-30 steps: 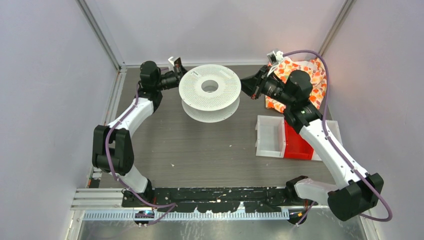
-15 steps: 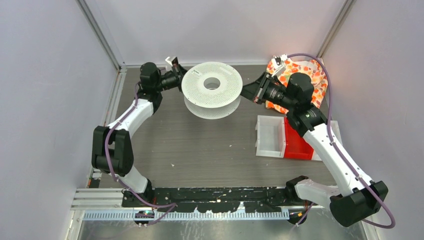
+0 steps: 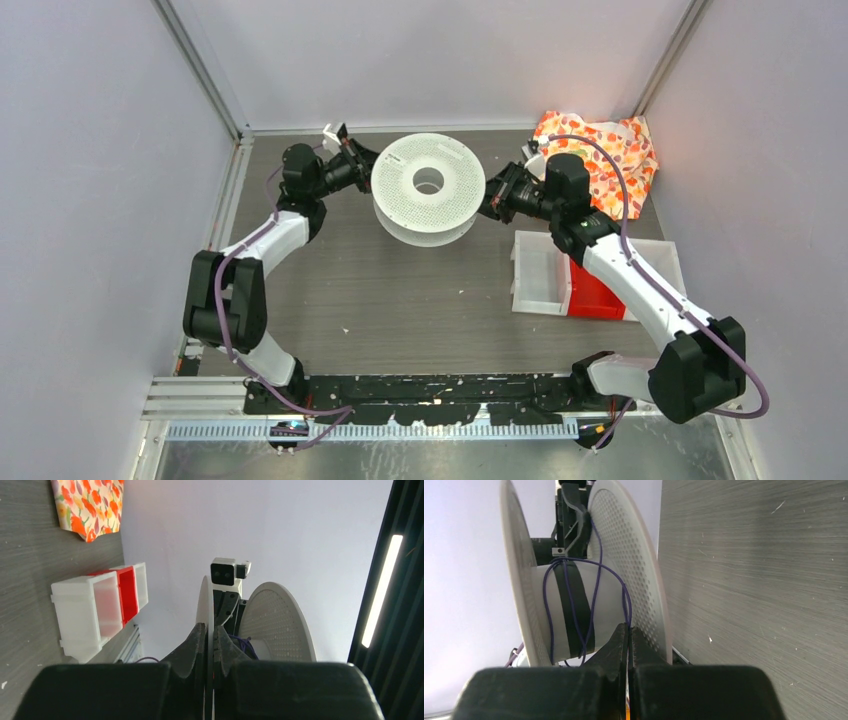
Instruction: Wrap the cables
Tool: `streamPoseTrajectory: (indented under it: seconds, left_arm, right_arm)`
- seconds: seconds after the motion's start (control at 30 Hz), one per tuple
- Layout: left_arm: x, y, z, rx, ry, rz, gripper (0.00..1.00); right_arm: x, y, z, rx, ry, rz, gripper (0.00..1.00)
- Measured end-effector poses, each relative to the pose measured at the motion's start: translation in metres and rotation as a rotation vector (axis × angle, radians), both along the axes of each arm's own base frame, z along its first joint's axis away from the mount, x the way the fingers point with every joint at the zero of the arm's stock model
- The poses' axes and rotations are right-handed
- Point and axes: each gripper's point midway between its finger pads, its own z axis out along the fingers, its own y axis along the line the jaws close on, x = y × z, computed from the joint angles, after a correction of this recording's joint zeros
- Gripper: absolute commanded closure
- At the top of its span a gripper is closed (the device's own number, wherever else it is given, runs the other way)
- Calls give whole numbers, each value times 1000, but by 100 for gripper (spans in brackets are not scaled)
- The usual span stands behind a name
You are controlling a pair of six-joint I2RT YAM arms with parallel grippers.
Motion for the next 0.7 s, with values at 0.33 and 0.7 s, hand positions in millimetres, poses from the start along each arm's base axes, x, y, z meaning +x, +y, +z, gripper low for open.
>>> streamPoseTrajectory:
  seconds: [0.33,0.7]
  left_arm:
    - [5,0,1,-12,-71,8,99]
    - [8,-1,-7,24,-55,10,100]
  right_arm:
    - [-4,1,0,8,28,19,99]
    - [-7,-5,7,-45,26,30,99]
